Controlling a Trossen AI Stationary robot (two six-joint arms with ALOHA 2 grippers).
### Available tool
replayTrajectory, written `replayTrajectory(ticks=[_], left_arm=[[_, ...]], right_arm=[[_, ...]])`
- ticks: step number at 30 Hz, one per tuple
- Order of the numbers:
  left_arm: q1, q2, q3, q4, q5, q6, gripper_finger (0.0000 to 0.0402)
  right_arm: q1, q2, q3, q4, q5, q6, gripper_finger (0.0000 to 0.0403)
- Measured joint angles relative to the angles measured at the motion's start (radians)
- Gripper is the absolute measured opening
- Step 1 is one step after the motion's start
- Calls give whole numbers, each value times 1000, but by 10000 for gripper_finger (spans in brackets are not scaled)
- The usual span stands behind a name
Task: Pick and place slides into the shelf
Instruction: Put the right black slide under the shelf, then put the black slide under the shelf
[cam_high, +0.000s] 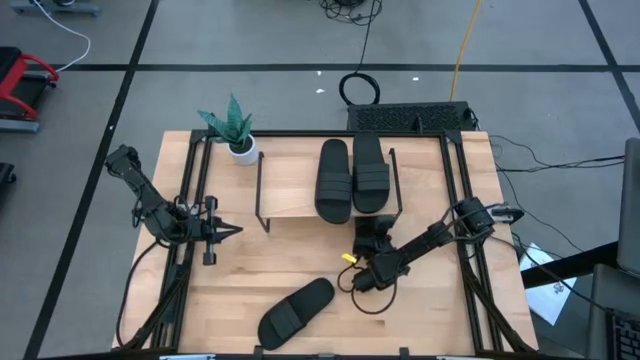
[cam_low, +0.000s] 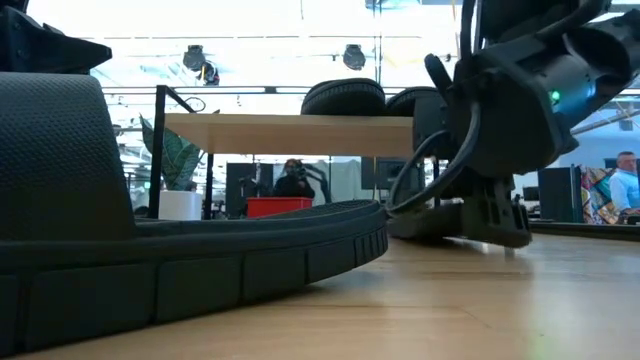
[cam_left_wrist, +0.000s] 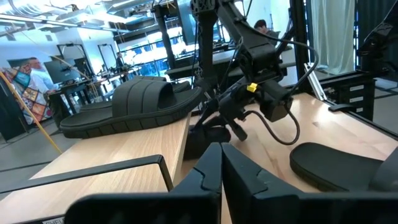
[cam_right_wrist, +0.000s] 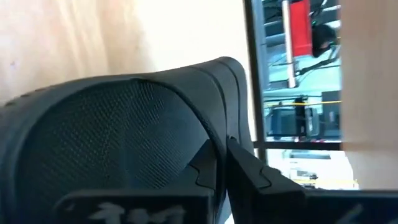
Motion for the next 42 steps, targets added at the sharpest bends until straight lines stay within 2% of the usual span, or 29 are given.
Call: replayTrajectory(ticks=[9, 16, 22, 28, 32, 35, 38, 42], left_arm=[[0, 0, 0, 0, 0, -2, 2], [0, 0, 0, 0, 0, -13, 14], [0, 5, 0, -3, 22, -10, 3], [0, 5, 0, -5, 27, -10, 11], [0, 5, 0, -6, 27, -14, 14], [0, 5, 0, -10, 27, -15, 7], [0, 5, 0, -12, 27, -16, 2], [0, 5, 0, -18, 27, -12, 8]], right_arm=[[-9, -5, 0, 100, -174, -114, 35], [-9, -21, 0, 120, -203, -112, 91], [17, -97, -1, 135, -221, -92, 147], [59, -168, 0, 142, -257, -87, 168], [115, -205, 0, 144, -273, -136, 162], [169, -241, -1, 150, -346, -184, 142], [225, -290, 0, 176, -436, -201, 105], [313, -354, -19, 269, -505, -267, 34]])
